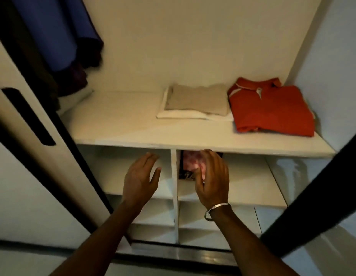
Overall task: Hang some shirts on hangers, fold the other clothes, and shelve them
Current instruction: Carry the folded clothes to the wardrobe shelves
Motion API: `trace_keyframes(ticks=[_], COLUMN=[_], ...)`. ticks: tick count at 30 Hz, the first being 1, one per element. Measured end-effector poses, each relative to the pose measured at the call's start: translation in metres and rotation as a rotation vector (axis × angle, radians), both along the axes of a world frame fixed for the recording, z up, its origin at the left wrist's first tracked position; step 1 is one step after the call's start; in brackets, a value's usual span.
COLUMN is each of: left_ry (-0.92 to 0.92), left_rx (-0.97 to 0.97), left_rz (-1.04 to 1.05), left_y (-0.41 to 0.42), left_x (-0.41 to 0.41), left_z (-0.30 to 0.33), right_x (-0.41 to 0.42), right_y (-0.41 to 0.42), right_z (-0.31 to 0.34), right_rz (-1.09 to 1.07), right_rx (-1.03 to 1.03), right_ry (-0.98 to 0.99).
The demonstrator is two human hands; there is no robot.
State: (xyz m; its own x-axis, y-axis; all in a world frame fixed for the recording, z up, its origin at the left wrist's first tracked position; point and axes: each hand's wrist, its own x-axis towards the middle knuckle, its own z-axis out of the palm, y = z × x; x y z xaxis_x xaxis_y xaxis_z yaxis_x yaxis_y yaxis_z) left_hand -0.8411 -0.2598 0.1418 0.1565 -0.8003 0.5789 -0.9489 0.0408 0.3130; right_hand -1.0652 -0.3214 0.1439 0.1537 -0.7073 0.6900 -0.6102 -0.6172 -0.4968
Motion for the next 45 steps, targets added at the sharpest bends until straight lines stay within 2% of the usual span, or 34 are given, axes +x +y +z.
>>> trace_keyframes(ticks=[5,10,13,16,19,25,30,32,35,38,45], left_ry=[-0.063,-0.031,-0.048,-0.012,0.098,0.558,0.791,0.800,0.710,0.675,0.694], left_rx=[-0.199,-0.198,-0.174,-0.182,-0.185,-0.190,-0.215,-0.178,-0.198,-0.276,-0.277], left_rz=[0.146,0.365,0.420,0.478,0.511,0.459,0.400,0.345,0.396,0.414,0.385], left_y=[-0.012,0.000,0.018,0.044,0.066,0.074,0.061,0.053,0.047,0.050,0.049], left_x=[0.012,0.041,0.055,0.070,0.090,0.157,0.203,0.216,0.229,0.236,0.226], left_z=[0.088,0.160,0.174,0.165,0.145,0.109,0.094,0.085,0.066,0.056,0.054], right_x=[0.031,0.069,0.088,0.114,0.149,0.251,0.334,0.360,0.381,0.387,0.383], right_y=[-0.034,-0.061,-0.066,-0.060,-0.045,-0.012,0.002,0.001,0.000,-0.004,-0.005], right_z=[0.089,0.172,0.192,0.191,0.187,0.193,0.193,0.193,0.198,0.198,0.208], right_rz=[0.113,0.173,0.200,0.279,0.378,0.566,0.639,0.604,0.523,0.515,0.524], right_rx=[-0.168,-0.276,-0.283,-0.297,-0.329,-0.555,-0.780,-0.843,-0.952,-1.014,-1.031], right_ry=[0.068,0.147,0.144,0.167,0.255,0.551,0.821,0.915,1.011,0.999,1.042])
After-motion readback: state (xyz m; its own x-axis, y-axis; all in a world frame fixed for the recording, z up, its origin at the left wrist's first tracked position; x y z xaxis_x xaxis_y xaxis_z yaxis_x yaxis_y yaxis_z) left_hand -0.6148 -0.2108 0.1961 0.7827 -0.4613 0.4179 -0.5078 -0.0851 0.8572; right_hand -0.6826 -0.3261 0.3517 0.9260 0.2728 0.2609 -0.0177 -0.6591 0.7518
